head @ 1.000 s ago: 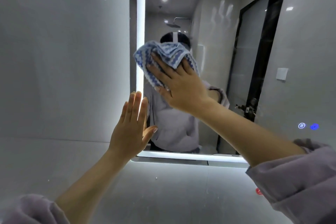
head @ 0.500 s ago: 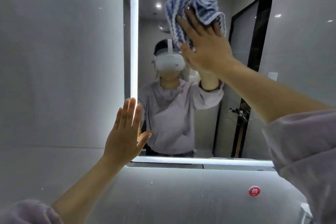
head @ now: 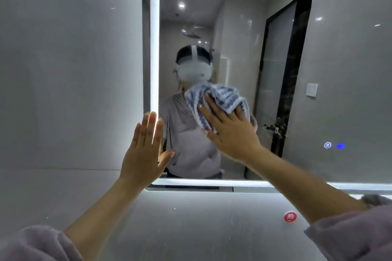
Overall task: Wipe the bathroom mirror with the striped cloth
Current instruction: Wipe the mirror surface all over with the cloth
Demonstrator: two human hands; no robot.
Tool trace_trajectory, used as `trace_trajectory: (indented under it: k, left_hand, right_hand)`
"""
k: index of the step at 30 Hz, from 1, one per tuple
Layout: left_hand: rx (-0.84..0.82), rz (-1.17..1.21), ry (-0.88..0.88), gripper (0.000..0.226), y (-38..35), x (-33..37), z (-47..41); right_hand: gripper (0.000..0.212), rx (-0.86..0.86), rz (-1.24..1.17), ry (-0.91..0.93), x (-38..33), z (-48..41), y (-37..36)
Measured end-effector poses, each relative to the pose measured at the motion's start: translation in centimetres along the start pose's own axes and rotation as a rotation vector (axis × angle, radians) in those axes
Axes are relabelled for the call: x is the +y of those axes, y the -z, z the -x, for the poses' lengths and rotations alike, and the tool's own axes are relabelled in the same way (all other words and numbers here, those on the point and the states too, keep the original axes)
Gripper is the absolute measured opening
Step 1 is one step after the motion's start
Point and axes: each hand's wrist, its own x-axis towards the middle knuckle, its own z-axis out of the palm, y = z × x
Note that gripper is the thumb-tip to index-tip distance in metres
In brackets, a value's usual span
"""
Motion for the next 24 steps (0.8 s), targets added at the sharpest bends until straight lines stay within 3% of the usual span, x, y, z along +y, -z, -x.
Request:
trace_trajectory:
  k: [7, 16, 24]
  left_hand:
    - [-0.003, -0.01, -0.014, 0.084, -0.2, -0.2, 0.0]
    - [0.008, -0.008, -0.023, 0.084, -0.5, -0.2, 0.0]
    - [0.016, -0.006, -0.017, 0.083, 0.0, 0.0, -0.1]
  right_hand:
    - [0.055, -0.153, 0.051, 0.191, 0.3, 5.3, -1.9]
    - [0.061, 0.064, -0.043, -0.255, 7.2, -4.4, 4.2]
    - [0.062, 0.093, -0.086, -0.294, 5.2, -4.0, 3.8]
